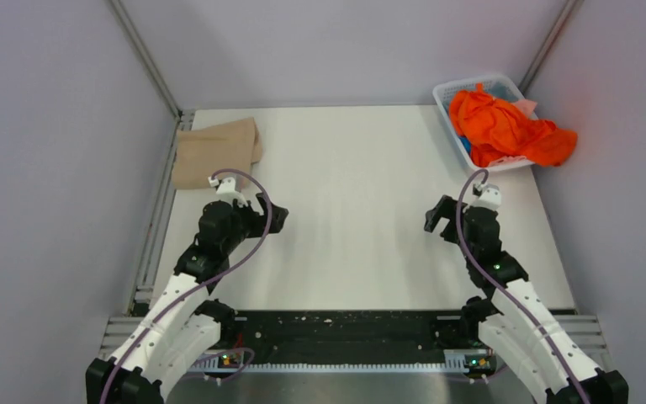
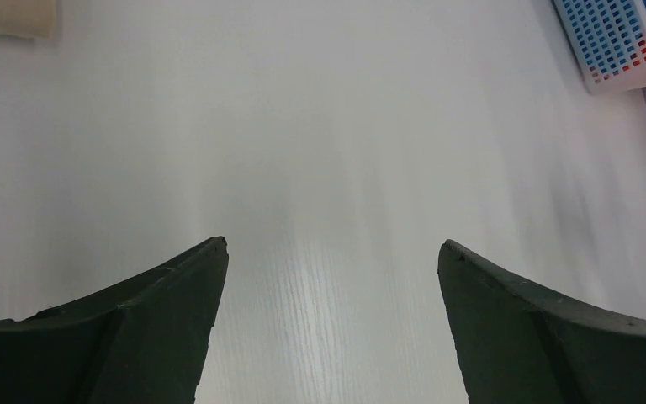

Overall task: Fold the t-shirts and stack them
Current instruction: Grab crumpled tshirt from bin with the right arm

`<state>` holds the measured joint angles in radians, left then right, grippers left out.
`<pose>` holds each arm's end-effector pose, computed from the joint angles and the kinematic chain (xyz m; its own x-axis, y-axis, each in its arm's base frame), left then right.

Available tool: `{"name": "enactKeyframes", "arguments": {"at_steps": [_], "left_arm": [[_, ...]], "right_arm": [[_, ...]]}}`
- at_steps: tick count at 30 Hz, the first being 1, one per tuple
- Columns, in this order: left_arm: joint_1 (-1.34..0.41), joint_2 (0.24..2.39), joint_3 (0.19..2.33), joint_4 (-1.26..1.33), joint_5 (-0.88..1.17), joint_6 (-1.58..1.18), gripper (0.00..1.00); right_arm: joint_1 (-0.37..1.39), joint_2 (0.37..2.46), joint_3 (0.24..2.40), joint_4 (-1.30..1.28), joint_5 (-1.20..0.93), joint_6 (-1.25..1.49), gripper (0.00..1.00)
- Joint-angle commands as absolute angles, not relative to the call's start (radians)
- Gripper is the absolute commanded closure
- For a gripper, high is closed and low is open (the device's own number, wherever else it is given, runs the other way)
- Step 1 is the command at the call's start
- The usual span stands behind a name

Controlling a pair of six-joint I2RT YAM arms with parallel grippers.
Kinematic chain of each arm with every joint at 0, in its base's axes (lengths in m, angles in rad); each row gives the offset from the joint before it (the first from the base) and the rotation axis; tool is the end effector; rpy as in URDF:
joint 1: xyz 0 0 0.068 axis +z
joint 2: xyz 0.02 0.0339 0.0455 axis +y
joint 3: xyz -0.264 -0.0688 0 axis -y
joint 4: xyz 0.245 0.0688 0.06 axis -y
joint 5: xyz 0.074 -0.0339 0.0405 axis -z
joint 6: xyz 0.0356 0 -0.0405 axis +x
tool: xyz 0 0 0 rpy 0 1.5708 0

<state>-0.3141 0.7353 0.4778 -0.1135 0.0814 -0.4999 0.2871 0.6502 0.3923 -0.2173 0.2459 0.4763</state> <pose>0.1688 -0.0579 0.2465 -0.4848 -0.3448 -0.8038 0.1682 0.8651 -0.4726 0.1545 0.0366 0.2192 -0.4207 0.3395 -0.8413 0.1416 0.9406 0.3087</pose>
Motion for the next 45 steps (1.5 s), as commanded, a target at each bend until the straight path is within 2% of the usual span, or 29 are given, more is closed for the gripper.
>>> {"name": "enactKeyframes", "arguments": {"at_steps": [1, 13, 21, 25, 29, 37, 41, 45], "left_arm": [[-0.311, 0.717, 0.515, -0.088, 0.083, -0.504, 0.01], [-0.311, 0.691, 0.505, -0.086, 0.094, -0.511, 0.01], [-0.311, 0.668, 0.497, -0.084, 0.097, -0.515, 0.01], [-0.311, 0.66, 0.491, -0.077, 0.093, -0.516, 0.01], [-0.311, 0.663, 0.494, -0.076, 0.092, -0.516, 0.01], [-0.311, 0.678, 0.492, -0.065, 0.08, -0.516, 0.01], [-0.311, 0.702, 0.499, -0.067, 0.065, -0.514, 0.01], [-0.311, 0.72, 0.507, -0.066, 0.067, -0.513, 0.01]], "right_arm": [[0.291, 0.614, 0.418, -0.185, 0.232, 0.48, 0.01], [0.291, 0.617, 0.486, -0.173, 0.201, 0.456, 0.01], [0.29, 0.684, 0.653, -0.111, 0.4, 0.37, 0.01], [0.275, 0.839, 0.821, -0.129, 0.499, 0.286, 0.01], [0.182, 1.065, 1.045, -0.211, 0.534, 0.252, 0.01], [-0.044, 1.498, 1.405, -0.29, 0.392, 0.257, 0.01], [-0.099, 1.672, 1.548, -0.329, 0.347, 0.269, 0.01], [-0.133, 1.815, 1.639, -0.327, 0.272, 0.282, 0.06]]}}
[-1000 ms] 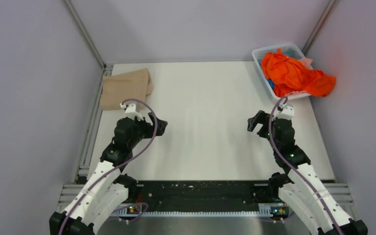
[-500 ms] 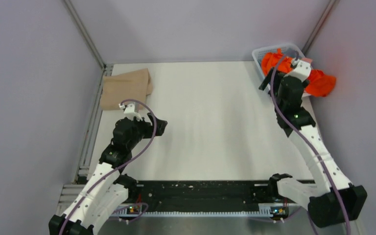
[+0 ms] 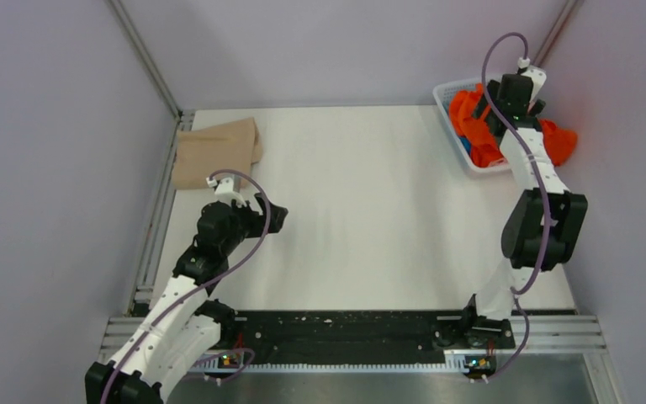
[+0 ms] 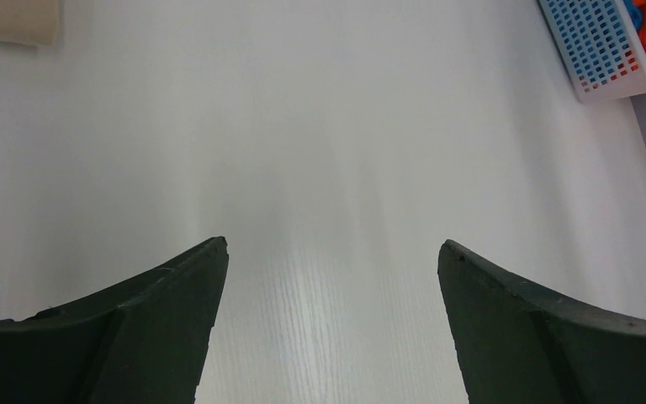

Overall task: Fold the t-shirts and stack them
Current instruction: Grab crumpled tshirt from bin with the right arm

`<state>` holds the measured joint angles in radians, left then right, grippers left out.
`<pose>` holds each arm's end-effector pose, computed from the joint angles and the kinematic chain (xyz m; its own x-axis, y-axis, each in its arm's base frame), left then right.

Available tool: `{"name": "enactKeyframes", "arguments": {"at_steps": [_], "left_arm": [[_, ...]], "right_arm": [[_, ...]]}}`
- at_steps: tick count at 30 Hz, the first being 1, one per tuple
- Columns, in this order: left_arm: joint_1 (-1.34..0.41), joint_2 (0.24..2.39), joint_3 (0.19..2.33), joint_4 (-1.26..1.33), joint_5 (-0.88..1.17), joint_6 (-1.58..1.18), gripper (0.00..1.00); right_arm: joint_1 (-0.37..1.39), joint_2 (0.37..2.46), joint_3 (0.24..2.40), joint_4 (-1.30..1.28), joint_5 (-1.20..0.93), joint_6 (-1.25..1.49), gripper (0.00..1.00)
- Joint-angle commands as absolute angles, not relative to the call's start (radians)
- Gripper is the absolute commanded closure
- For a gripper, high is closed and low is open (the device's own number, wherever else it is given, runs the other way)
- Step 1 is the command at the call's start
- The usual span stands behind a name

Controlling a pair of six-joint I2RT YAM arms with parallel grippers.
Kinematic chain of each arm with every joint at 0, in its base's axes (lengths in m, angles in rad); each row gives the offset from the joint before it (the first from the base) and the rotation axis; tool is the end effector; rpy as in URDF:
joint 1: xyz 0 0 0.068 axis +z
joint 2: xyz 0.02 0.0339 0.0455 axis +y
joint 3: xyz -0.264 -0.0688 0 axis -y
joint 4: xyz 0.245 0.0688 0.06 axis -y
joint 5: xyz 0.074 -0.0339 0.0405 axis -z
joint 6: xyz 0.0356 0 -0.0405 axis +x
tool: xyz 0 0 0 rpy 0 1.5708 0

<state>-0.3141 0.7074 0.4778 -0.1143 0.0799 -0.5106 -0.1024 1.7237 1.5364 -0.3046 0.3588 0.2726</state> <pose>0.1652 -0.0567 0.2508 -0.4652 -0.3611 -0.8082 0.1743 0.8578 -0.4836 0.4033 -0.0540 0.3371 -0.3438 0.2888 -0.8935 0.5152 0.8536 0.0776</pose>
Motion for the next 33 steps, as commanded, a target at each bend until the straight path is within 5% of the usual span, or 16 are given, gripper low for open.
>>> {"name": "enactKeyframes", "arguments": {"at_steps": [1, 3, 6, 10, 23, 33], "left_arm": [[-0.311, 0.724, 0.508, -0.067, 0.068, -0.512, 0.01], [-0.311, 0.729, 0.512, -0.075, 0.062, -0.511, 0.01], [-0.311, 0.731, 0.515, -0.08, 0.051, -0.511, 0.01], [-0.311, 0.717, 0.519, -0.092, 0.049, -0.512, 0.01], [-0.311, 0.64, 0.496, -0.111, 0.044, -0.531, 0.01], [-0.311, 0.583, 0.48, -0.128, 0.014, -0.55, 0.01]], "right_arm": [[-0.137, 1.845, 1.66, -0.334, 0.263, 0.284, 0.09], [-0.141, 1.901, 1.704, -0.358, 0.233, 0.289, 0.17], [-0.142, 1.94, 1.725, -0.357, 0.203, 0.29, 0.42], [-0.141, 1.915, 1.723, -0.349, 0.191, 0.293, 1.0], [-0.14, 1.399, 1.545, -0.15, -0.011, 0.212, 1.0], [-0.009, 1.233, 1.699, -0.128, -0.389, 0.286, 1.0]]}}
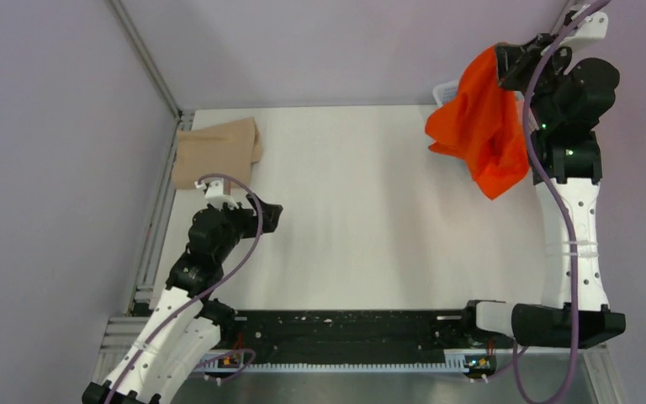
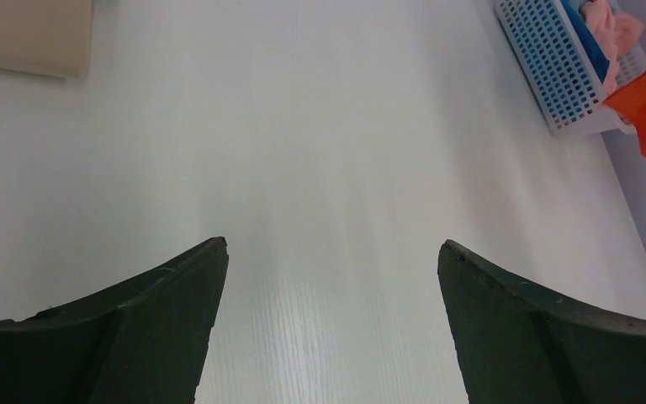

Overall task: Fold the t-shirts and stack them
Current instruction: Grab crumpled tshirt from bin with the right arm, then move the tshirt to the center of the board, then flatten out the tshirt

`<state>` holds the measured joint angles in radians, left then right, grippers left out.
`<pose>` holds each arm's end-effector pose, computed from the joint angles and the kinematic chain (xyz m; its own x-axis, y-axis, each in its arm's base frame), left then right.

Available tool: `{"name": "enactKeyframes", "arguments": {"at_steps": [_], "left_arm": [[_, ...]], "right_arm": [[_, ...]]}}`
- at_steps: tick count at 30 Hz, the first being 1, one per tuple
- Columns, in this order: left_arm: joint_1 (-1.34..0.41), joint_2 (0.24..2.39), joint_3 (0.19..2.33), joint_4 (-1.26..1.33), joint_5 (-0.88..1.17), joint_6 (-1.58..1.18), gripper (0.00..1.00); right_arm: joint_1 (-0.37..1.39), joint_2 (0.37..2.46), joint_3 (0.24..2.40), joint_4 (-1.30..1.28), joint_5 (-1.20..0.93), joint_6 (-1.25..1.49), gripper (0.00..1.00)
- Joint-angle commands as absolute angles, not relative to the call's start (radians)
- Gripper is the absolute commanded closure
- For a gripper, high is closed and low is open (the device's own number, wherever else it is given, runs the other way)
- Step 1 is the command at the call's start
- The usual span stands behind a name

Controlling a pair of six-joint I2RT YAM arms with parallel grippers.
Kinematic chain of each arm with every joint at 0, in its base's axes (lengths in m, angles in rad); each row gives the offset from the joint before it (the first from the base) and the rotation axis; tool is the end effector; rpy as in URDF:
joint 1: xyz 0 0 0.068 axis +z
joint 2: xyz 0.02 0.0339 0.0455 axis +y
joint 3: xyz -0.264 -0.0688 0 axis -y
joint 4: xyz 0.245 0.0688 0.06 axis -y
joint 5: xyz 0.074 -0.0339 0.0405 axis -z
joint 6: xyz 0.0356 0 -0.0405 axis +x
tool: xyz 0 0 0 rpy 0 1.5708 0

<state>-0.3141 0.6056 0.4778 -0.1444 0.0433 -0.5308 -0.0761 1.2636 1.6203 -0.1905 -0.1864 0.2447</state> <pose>0.1509 -0.0506 0.2626 -0.3968 -0.4028 -0.8248 0.1710 0.8504 -0.4976 0.2560 -0.0129 0.5249 0.1340 0.2285 -0.9643 -0.1443 0.9672 0.2092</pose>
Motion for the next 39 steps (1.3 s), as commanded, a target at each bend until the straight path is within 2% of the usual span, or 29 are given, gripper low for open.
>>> {"name": "enactKeyframes", "arguments": {"at_steps": [1, 6, 13, 15, 19, 20, 21, 23, 25, 30, 34, 37, 39], "left_arm": [[-0.311, 0.581, 0.477, -0.125, 0.014, -0.553, 0.01], [-0.311, 0.582, 0.479, -0.125, 0.011, -0.562, 0.01], [-0.311, 0.595, 0.481, -0.129, -0.037, -0.581, 0.01], [-0.311, 0.601, 0.479, -0.127, -0.041, -0.587, 0.01], [-0.311, 0.616, 0.482, -0.135, -0.043, -0.596, 0.01], [-0.311, 0.622, 0.482, -0.134, -0.044, -0.602, 0.01], [-0.311, 0.629, 0.482, -0.132, -0.045, -0.608, 0.01], [-0.311, 0.65, 0.483, -0.129, -0.038, -0.616, 0.01], [-0.311, 0.68, 0.486, -0.13, -0.026, -0.624, 0.01], [-0.311, 0.798, 0.488, -0.094, 0.063, -0.638, 0.01], [-0.316, 0.936, 0.511, -0.058, 0.176, -0.644, 0.01], [-0.343, 1.046, 0.517, 0.007, 0.212, -0.66, 0.01], [-0.378, 1.138, 0.542, 0.045, 0.217, -0.658, 0.05]], "right_arm": [[0.024, 1.223, 1.703, -0.116, -0.418, 0.299, 1.0], [0.081, 1.189, 1.649, 0.016, -0.576, 0.433, 1.0], [0.217, 1.123, 1.429, 0.05, -0.509, 0.414, 1.0], [0.256, 1.105, 1.327, 0.056, -0.503, 0.417, 1.0], [0.334, 1.084, 0.982, 0.129, -0.392, 0.438, 1.0], [0.338, 1.089, 0.908, 0.147, -0.346, 0.444, 0.97], [0.338, 1.101, 0.841, 0.144, -0.287, 0.448, 0.89], [0.338, 1.138, 0.763, 0.096, -0.145, 0.434, 0.67], [0.338, 1.175, 0.761, -0.007, -0.038, 0.387, 0.37], [0.339, 1.106, 0.755, -0.118, 0.087, 0.351, 0.02], [0.377, 0.96, 0.695, -0.177, 0.071, 0.433, 0.01], [0.578, 0.915, 0.641, -0.22, 0.194, 0.45, 0.01], [0.748, 0.929, 0.625, -0.223, 0.331, 0.481, 0.01]]}}
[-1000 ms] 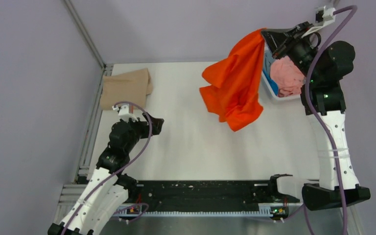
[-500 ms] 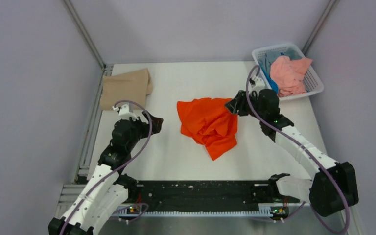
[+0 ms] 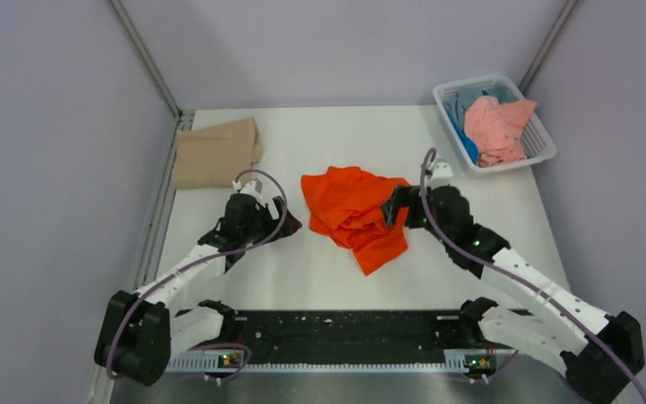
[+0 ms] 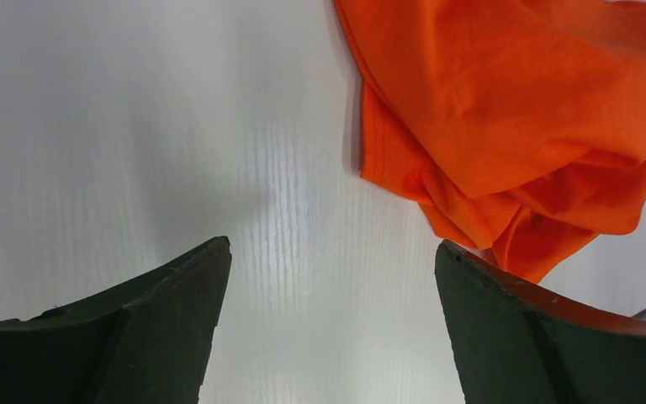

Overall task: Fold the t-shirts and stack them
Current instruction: Flatten out the tshirt

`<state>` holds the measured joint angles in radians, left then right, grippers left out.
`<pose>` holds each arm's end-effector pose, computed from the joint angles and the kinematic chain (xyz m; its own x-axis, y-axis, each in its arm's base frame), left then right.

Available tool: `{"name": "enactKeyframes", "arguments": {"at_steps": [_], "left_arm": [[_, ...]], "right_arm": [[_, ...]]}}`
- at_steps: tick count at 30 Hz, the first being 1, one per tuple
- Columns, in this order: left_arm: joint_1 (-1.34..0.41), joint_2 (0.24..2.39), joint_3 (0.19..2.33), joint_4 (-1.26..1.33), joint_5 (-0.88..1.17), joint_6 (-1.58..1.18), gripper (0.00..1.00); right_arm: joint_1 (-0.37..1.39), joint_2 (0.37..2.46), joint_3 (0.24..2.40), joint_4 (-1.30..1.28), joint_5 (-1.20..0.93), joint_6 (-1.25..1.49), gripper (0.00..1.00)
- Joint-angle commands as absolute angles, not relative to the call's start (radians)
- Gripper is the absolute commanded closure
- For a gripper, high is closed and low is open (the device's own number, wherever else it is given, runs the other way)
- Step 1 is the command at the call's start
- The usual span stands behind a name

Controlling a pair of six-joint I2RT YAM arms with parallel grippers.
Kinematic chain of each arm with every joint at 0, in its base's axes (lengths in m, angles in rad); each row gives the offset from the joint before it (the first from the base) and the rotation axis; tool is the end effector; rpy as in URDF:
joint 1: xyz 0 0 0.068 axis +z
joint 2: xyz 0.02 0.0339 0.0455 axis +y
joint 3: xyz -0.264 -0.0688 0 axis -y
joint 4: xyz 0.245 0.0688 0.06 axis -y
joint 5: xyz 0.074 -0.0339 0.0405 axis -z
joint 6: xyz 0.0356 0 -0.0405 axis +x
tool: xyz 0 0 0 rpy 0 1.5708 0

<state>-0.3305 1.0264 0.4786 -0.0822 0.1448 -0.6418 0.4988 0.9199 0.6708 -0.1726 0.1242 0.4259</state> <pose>0.1988 -0.0736 0.1986 -0.7046 -0.3845 -0.5964 0.0120 0.8339 -0.5518 0.1883 0.0976 0.2765 -0.4824 0.2040 -0.8518 -0.1934 0.9237 0.3308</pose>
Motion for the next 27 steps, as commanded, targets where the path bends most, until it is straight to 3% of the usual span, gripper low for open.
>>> {"name": "enactKeyframes", "arguments": {"at_steps": [1, 6, 11, 16, 22, 24, 27], "left_arm": [[-0.397, 1.177, 0.561, 0.036, 0.207, -0.65, 0.08], [-0.466, 1.362, 0.653, 0.007, 0.167, -0.631, 0.24], [-0.502, 1.513, 0.741, 0.005, 0.181, -0.625, 0.38], [-0.546, 1.61, 0.801, 0.005, 0.126, -0.617, 0.41], [-0.565, 1.713, 0.874, -0.048, 0.075, -0.627, 0.53], [-0.575, 1.728, 0.885, -0.042, 0.091, -0.627, 0.64], [-0.594, 1.72, 0.876, -0.011, 0.118, -0.629, 1.0]], "right_arm": [[0.826, 0.949, 0.625, -0.224, 0.38, 0.495, 0.01], [1.039, 1.126, 0.621, -0.184, 0.454, 0.559, 0.05], [1.048, 1.261, 0.621, -0.15, 0.427, 0.621, 0.1], [1.048, 1.308, 0.564, -0.075, 0.41, 0.679, 0.14], [1.048, 1.302, 0.527, -0.06, 0.421, 0.714, 0.15], [1.049, 1.287, 0.514, -0.049, 0.428, 0.718, 0.16], [1.049, 1.288, 0.504, -0.032, 0.432, 0.727, 0.18]]}}
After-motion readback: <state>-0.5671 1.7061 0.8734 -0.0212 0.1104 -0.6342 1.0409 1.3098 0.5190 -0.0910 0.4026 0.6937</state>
